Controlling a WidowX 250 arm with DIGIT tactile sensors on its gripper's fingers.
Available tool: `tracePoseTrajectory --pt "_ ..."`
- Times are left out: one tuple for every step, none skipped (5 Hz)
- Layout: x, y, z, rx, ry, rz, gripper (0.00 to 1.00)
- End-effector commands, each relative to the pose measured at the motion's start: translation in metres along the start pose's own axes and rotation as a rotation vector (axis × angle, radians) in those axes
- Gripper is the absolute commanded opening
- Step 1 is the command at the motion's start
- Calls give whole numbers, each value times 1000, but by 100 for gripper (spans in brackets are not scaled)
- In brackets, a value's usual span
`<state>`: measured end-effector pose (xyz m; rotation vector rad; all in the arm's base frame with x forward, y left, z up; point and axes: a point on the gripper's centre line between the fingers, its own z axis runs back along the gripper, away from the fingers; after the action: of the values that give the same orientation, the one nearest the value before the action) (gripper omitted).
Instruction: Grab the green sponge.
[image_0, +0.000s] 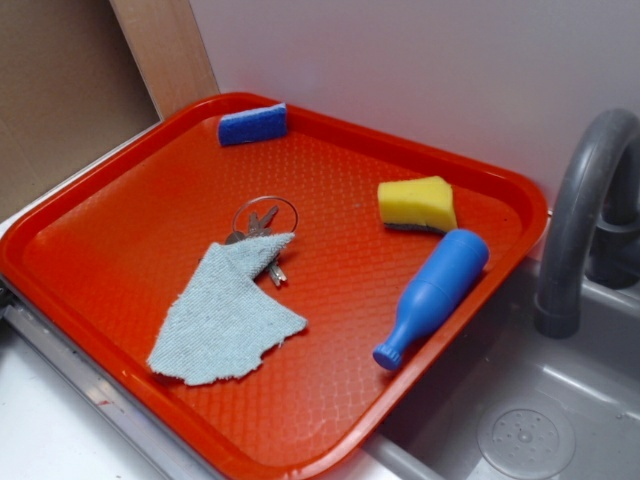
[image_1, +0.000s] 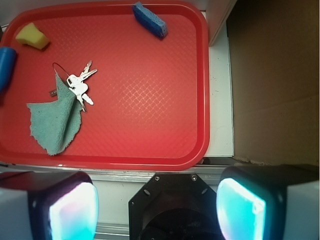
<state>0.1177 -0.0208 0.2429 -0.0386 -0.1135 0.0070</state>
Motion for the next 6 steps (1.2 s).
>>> tracePoseTrajectory --pt "0 0 0 0 0 0 100" --pt "25 -31 -7 -28 -5 -207 100" --pt "40 -52 -17 -53 -52 -352 100" --pt "60 -80 -47 -112 -170 -603 100" --pt "75 -104 -68 -275 -304 -794 100" --pt "95 -120 -83 -319 -343 -872 100"
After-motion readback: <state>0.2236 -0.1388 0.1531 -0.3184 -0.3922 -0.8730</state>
